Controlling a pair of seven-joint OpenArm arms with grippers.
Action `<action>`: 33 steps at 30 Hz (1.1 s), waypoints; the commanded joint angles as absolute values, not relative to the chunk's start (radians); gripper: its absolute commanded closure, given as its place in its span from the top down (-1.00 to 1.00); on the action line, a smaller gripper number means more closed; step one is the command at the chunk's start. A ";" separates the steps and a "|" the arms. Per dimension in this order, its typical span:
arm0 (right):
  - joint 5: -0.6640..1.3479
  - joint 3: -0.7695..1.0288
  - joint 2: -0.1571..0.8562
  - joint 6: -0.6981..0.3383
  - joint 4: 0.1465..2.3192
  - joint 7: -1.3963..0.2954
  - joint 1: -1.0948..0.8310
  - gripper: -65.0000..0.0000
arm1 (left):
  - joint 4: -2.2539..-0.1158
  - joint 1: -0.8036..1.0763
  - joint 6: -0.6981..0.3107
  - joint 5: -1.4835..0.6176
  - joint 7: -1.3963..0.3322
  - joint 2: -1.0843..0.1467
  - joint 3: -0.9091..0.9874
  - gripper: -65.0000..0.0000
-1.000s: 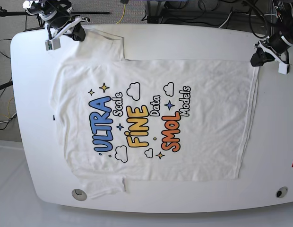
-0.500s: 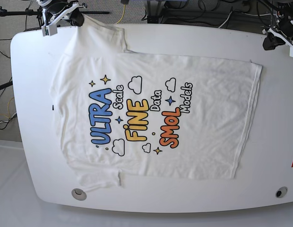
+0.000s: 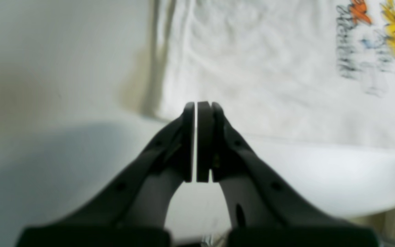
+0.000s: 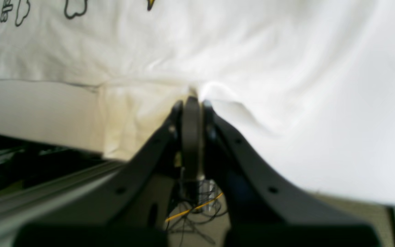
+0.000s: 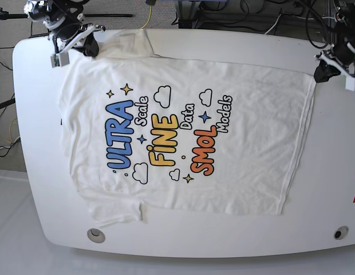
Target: Fold the T-shirt properly
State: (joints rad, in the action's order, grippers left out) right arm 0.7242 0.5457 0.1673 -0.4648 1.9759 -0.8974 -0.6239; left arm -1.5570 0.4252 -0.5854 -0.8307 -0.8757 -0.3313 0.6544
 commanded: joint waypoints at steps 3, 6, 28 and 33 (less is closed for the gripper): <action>0.755 0.559 0.181 -0.473 1.989 -0.865 -0.594 -1.00 | -1.569 0.382 -0.586 -0.841 -0.838 -0.336 0.634 -1.00; 0.756 0.562 0.179 -0.475 1.988 -0.867 -0.595 -1.00 | -1.569 0.385 -0.582 -0.846 -0.837 -0.334 0.638 -1.00; 0.756 0.527 0.114 -0.476 1.965 -0.891 -0.562 -0.96 | -1.577 0.415 -0.573 -0.866 -0.880 -0.320 0.688 -1.00; 0.756 0.515 0.120 -0.476 1.965 -0.891 -0.553 -0.96 | -1.624 0.420 -0.573 -0.865 -0.880 -0.317 0.783 -1.00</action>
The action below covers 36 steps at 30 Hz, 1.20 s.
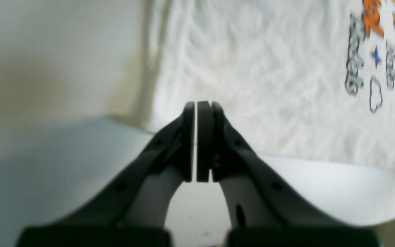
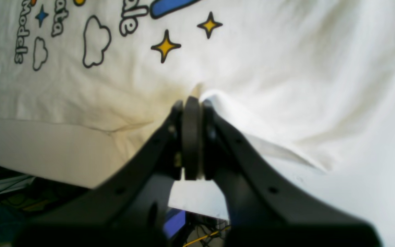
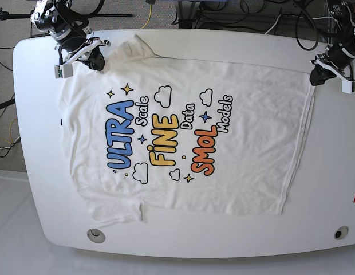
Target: Fold the T-shirt properly
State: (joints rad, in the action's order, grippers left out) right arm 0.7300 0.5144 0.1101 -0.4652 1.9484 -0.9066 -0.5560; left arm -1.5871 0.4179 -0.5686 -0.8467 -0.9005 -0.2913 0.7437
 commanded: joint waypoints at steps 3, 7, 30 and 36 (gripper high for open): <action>0.754 0.506 0.120 -0.476 1.965 -0.891 -0.552 -0.96 | -1.633 0.421 -0.573 -0.860 -0.880 -0.318 0.825 -1.00; 0.754 0.503 0.120 -0.476 1.965 -0.891 -0.550 -0.96 | -1.624 0.423 -0.573 -0.849 -0.880 -0.320 0.849 -0.94; 0.750 0.501 0.122 -0.476 1.963 -0.891 -0.538 -0.96 | -1.477 0.381 -0.651 -0.742 -0.874 -0.300 0.817 0.12; 0.750 0.501 0.122 -0.476 1.963 -0.891 -0.536 -0.96 | -1.426 0.325 -0.698 -0.665 -0.874 -0.295 0.785 0.11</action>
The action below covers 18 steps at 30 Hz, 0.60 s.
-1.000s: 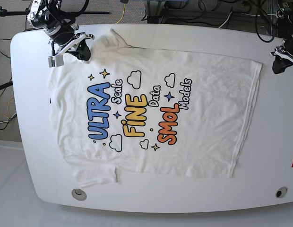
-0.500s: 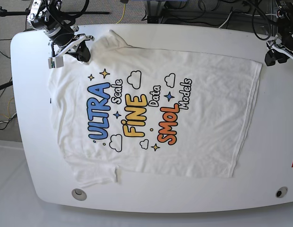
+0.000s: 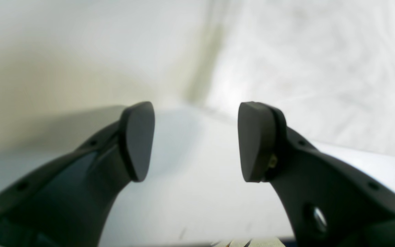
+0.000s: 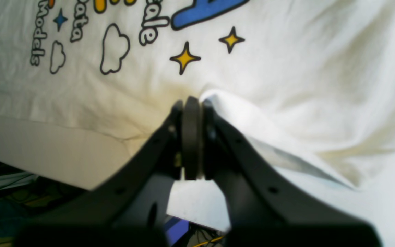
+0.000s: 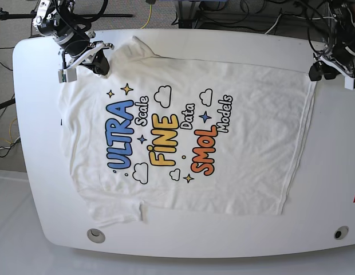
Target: Fold the T-shirt properly
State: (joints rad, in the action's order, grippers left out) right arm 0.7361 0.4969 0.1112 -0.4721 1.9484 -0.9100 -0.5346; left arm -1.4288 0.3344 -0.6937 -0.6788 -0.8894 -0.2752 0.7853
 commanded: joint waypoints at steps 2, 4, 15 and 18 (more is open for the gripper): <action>0.750 0.501 0.122 -0.476 1.963 -0.891 -0.536 -0.96 | -1.406 0.308 -0.698 -0.639 -0.874 -0.282 0.773 0.11; 0.750 0.501 0.122 -0.476 1.963 -0.891 -0.536 -0.96 | -1.389 0.291 -0.698 -0.619 -0.874 -0.272 0.768 0.11; 0.750 0.501 0.122 -0.476 1.963 -0.891 -0.541 -0.96 | -1.294 0.245 -0.698 -0.532 -0.874 -0.268 0.734 0.11; 0.750 0.501 0.122 -0.476 1.963 -0.891 -0.539 -0.96 | -1.277 0.245 -0.698 -0.527 -0.874 -0.268 0.711 0.11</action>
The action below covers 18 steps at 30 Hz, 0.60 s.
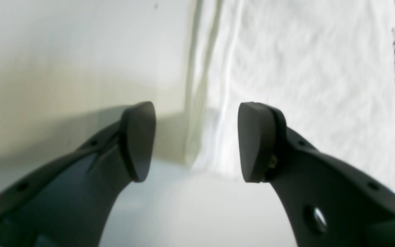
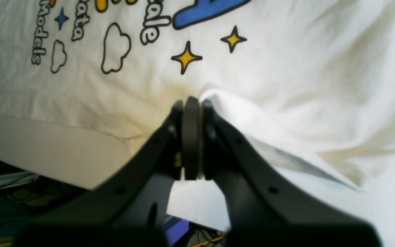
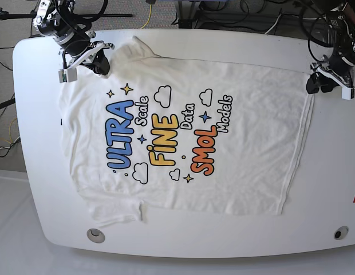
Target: Fold the T-shirt properly
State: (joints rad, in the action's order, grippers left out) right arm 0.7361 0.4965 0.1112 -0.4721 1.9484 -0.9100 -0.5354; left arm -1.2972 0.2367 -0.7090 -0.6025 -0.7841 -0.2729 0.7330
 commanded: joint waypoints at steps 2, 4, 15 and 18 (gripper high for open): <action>0.750 0.501 0.122 -0.476 1.963 -0.892 -0.538 -0.96 | -1.279 0.245 -0.698 -0.530 -0.877 -0.268 0.691 0.11; 0.751 0.501 0.122 -0.476 1.963 -0.892 -0.536 -0.96 | -1.282 0.248 -0.698 -0.532 -0.880 -0.266 0.677 0.11; 0.750 0.504 0.122 -0.476 1.963 -0.892 -0.536 -0.96 | -1.282 0.262 -0.698 -0.533 -0.946 -0.249 0.656 0.09; 0.750 0.504 0.122 -0.476 1.963 -0.892 -0.536 -0.96 | -1.291 0.262 -0.698 -0.533 -0.977 -0.249 0.657 -0.05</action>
State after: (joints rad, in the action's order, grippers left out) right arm 0.7361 0.4976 0.1112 -0.4717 1.9484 -0.9104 -0.5350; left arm -1.2984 0.2329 -0.7177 -0.6518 -0.7990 -0.2562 0.6674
